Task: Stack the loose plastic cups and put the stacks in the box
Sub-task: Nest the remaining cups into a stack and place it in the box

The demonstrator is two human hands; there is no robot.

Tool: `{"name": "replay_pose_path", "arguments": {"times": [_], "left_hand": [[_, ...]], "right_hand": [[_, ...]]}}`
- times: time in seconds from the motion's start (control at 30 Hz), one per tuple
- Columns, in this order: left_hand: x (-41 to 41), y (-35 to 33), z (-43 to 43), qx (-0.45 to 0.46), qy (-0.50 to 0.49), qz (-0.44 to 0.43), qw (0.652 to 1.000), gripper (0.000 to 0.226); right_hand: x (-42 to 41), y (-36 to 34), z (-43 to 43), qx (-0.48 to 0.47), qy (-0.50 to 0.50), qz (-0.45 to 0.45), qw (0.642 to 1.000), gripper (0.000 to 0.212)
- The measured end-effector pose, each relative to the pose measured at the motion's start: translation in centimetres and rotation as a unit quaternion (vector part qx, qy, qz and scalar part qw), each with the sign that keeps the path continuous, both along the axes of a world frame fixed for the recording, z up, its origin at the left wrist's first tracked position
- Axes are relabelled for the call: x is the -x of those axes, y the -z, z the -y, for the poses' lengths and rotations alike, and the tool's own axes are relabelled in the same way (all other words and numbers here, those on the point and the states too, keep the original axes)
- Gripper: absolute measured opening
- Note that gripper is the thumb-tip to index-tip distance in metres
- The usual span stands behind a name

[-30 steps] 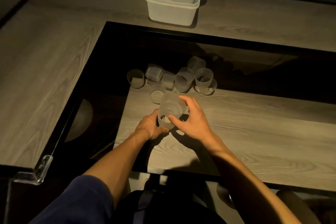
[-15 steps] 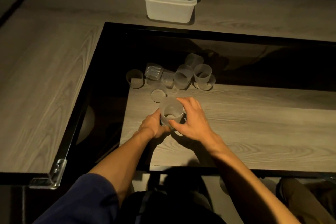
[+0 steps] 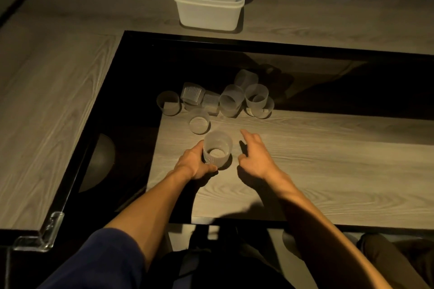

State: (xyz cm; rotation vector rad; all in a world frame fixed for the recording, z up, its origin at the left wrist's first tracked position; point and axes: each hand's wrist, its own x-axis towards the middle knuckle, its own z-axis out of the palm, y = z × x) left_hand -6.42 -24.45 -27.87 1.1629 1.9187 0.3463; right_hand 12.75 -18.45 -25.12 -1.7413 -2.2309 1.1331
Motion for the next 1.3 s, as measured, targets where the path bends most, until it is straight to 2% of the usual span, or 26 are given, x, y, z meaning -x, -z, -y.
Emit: {"name": "replay_pose_path", "arguments": {"times": [0.13,0.27,0.6,0.83,1.0,1.07,1.17,1.3], "left_hand": [[-1.0,0.1,-1.1,0.002,-0.020,0.006,1.000,0.085],[-2.2,0.1,-2.3,-0.001,-0.033,0.004,0.999,0.085],[-4.3,0.0,-5.1,-0.005,-0.040,0.008,0.999,0.078],[-4.1,0.0,-5.6,0.004,-0.036,-0.001,0.999,0.081],[-4.3,-0.1,-5.9,0.001,-0.036,-0.001,0.999,0.081],[-4.4,-0.2,-6.1,0.001,-0.038,-0.001,0.999,0.081],[-4.4,-0.1,-6.2,-0.003,-0.035,-0.001,0.999,0.080],[-4.5,-0.1,-6.2,-0.007,-0.031,0.002,0.999,0.077]], "right_hand": [[-1.2,0.9,-3.2,-0.075,0.129,-0.028,0.988,0.073],[-2.1,0.3,-6.5,-0.131,0.208,-0.043,0.968,0.077],[-1.4,0.3,-12.7,-0.148,0.145,-0.014,0.978,0.099],[-0.9,0.2,-14.9,-0.196,0.120,0.006,0.973,0.077],[-2.2,-1.0,-13.1,-0.244,0.150,-0.085,0.954,0.077],[-2.5,-1.7,-11.3,-0.242,0.128,-0.158,0.949,0.077],[-2.5,-2.7,-8.8,-0.256,0.034,-0.234,0.937,0.079],[-2.4,-2.6,-7.6,-0.245,-0.127,-0.215,0.937,0.081]]}}
